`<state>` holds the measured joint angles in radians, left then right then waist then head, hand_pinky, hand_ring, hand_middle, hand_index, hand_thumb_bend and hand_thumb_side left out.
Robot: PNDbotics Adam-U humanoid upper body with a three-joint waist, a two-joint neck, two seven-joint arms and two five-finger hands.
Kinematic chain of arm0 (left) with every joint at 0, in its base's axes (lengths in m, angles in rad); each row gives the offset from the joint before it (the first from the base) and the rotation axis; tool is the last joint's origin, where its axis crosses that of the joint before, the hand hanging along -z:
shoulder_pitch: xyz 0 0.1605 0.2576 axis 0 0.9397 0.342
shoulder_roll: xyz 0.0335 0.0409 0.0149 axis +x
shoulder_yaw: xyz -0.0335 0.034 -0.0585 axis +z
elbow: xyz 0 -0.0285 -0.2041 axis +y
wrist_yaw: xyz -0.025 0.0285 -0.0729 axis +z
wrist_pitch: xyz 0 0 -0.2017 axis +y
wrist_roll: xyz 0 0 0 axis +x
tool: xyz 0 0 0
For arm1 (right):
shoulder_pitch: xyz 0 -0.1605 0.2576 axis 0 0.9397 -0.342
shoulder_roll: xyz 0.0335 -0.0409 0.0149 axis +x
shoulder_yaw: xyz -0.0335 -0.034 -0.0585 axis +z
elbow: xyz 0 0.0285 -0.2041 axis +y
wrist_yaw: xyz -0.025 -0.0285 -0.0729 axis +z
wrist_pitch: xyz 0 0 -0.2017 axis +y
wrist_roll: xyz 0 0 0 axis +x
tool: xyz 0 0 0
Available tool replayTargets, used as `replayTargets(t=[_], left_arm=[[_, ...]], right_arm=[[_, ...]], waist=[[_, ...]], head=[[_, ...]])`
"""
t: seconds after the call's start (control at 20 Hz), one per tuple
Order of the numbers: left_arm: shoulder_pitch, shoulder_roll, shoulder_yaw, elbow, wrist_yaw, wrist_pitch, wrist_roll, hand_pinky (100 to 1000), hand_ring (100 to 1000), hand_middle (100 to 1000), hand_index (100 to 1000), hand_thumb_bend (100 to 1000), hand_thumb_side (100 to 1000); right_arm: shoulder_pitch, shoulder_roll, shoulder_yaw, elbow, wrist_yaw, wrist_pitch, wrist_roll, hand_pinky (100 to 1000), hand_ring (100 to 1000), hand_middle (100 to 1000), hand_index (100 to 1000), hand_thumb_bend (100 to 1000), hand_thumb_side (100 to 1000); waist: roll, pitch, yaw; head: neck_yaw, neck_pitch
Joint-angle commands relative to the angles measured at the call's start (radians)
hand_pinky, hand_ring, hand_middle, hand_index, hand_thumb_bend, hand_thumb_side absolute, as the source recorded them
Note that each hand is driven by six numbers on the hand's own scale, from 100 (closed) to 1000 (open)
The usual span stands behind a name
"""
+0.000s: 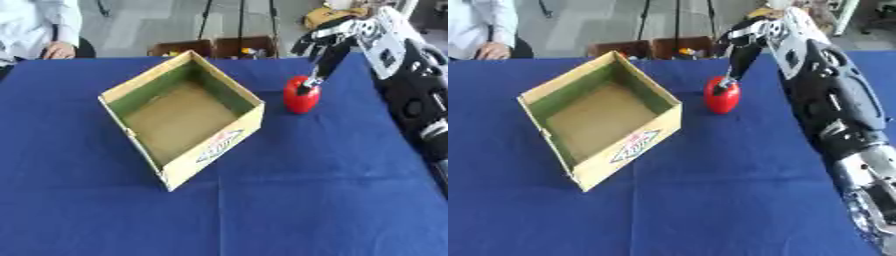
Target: Pick up objects on the table and place them in the box.
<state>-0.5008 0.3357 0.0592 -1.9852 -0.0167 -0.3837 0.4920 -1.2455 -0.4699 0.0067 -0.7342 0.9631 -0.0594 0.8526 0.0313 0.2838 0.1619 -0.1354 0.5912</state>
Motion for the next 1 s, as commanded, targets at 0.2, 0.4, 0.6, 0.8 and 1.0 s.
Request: replayTargets(t=[0.2, 0.4, 0.6, 0.8, 1.0], left_arm=[[-0.013, 0.025, 0.000, -0.015, 0.004, 0.001, -0.005, 692, 827, 818, 869, 100, 994], [-0.014, 0.024, 0.001, -0.015, 0.004, 0.001, -0.004, 692, 827, 818, 868, 100, 994], [-0.013, 0.023, 0.000, -0.015, 0.004, 0.004, -0.004, 692, 827, 817, 866, 100, 992], [-0.015, 0.021, 0.000, -0.015, 0.003, 0.006, -0.003, 691, 827, 816, 864, 100, 992], [-0.014, 0.018, 0.000, -0.015, 0.003, 0.008, -0.004, 691, 827, 816, 864, 100, 994]], right_arm=[[-0.019, -0.003, 0.001, 0.020, 0.048, 0.008, -0.034, 786, 880, 921, 965, 649, 267], [-0.016, 0.001, 0.002, 0.036, 0.063, 0.002, -0.033, 784, 877, 912, 965, 643, 261], [-0.012, 0.003, 0.000, 0.045, 0.076, 0.005, -0.045, 781, 876, 907, 954, 627, 244], [-0.005, 0.007, -0.011, 0.053, 0.089, 0.015, -0.087, 780, 870, 911, 966, 628, 280], [0.001, 0.010, -0.011, 0.061, 0.110, 0.022, -0.129, 780, 870, 902, 962, 622, 294]], waist=[[-0.009, -0.012, 0.006], [-0.007, -0.004, 0.008], [-0.007, 0.004, 0.010], [-0.003, 0.011, 0.016], [0.000, 0.018, 0.021]], head=[[-0.011, -0.016], [-0.014, -0.020], [-0.017, -0.028], [-0.022, -0.036], [-0.025, -0.044]])
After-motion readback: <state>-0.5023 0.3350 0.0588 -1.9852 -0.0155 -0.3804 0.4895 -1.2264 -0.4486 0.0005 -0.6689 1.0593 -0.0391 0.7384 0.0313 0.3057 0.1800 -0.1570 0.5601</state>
